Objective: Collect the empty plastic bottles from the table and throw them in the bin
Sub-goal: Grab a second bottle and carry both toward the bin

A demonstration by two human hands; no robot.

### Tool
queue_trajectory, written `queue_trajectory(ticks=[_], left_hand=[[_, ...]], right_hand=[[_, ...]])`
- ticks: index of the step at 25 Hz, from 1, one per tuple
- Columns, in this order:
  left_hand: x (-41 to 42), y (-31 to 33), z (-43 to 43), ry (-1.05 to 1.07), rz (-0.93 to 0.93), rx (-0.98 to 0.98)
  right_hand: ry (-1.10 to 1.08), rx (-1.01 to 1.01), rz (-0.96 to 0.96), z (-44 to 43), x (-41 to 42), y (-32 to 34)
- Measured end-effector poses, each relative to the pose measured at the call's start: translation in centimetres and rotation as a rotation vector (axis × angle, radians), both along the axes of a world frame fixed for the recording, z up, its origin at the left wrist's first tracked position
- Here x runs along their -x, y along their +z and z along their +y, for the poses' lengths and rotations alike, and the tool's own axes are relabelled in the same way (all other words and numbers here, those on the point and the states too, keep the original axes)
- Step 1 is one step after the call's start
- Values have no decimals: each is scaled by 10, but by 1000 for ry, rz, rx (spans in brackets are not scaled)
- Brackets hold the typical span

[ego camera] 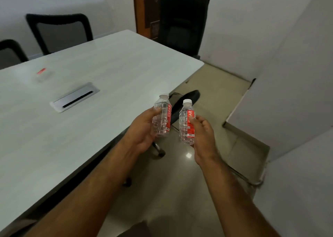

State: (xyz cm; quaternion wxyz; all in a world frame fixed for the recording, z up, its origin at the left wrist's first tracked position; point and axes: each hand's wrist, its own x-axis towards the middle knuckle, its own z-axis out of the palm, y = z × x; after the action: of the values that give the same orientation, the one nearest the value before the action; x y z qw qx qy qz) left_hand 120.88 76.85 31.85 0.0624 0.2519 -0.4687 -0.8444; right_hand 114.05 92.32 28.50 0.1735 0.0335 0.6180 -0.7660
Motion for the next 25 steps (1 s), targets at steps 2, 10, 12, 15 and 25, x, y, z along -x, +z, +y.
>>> queue_trajectory(ticks=[2,10,12,15,25], left_hand=[[58,-1,17,-58,-29,14],[334,-27,33,-220,-83,170],[407,-31,28,-235,-117,168],[516,-38,28,-274,-140,178],[849,-87,58,-326,-60,-196]], right_hand=[[-54,-8,-15,13,50,-6],[-245,-89,-44,32,296,-13],[-266,-111,-47,36,359,-8],[-300,-132,-50,48,457,-10],[-253,-168,-38,59,802,-59]])
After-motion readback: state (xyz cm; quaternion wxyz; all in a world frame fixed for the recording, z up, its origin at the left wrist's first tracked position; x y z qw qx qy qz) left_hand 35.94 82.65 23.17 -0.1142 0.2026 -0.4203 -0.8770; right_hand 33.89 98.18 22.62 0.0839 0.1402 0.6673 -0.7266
